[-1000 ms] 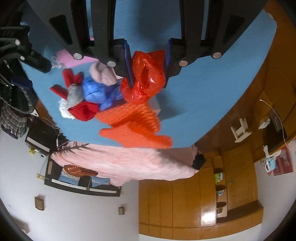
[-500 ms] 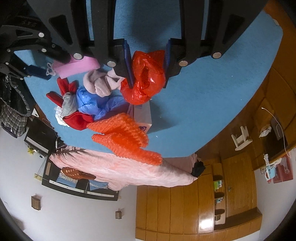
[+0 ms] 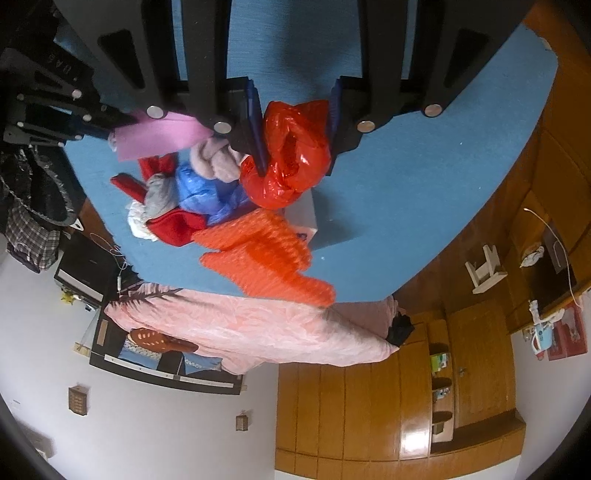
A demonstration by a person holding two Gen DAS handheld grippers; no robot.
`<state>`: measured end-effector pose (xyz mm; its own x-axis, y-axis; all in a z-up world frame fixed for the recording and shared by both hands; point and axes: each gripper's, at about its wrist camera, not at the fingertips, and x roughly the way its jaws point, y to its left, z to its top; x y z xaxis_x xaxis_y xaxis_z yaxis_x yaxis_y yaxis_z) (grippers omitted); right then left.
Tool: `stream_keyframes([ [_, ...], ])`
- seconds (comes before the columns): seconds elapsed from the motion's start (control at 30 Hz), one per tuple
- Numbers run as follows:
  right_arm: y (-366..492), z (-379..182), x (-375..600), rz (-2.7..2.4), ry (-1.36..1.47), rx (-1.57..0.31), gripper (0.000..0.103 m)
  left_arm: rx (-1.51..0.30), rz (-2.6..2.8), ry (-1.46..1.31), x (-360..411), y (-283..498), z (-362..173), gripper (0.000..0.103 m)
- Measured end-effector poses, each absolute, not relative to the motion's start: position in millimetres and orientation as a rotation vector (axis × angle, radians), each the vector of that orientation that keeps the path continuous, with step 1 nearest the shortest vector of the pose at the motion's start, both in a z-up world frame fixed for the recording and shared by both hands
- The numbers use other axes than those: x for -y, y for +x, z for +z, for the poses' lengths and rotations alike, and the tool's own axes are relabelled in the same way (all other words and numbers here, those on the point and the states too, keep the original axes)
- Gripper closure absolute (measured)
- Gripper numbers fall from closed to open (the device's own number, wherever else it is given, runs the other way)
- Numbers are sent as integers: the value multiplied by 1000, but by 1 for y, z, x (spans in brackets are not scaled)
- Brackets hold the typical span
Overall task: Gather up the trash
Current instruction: 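Grasp the red plastic bag with the left tool while the right tool grasps the pink mask, then carry the red bag and pink mask over the bin and release both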
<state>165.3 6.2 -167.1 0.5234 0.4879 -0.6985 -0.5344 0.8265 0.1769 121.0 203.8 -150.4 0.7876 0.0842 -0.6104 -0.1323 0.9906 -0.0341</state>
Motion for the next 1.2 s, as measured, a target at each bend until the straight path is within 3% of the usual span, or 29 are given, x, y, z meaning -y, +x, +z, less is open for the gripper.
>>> stream_keyframes([
  [0.63, 167, -98, 89, 437, 53, -663, 95, -579, -43, -55, -126, 136, -104, 74],
  [1.2, 157, -78, 207, 193, 101, -590, 95, -530, -252, -11, -18, 159, -84, 74],
])
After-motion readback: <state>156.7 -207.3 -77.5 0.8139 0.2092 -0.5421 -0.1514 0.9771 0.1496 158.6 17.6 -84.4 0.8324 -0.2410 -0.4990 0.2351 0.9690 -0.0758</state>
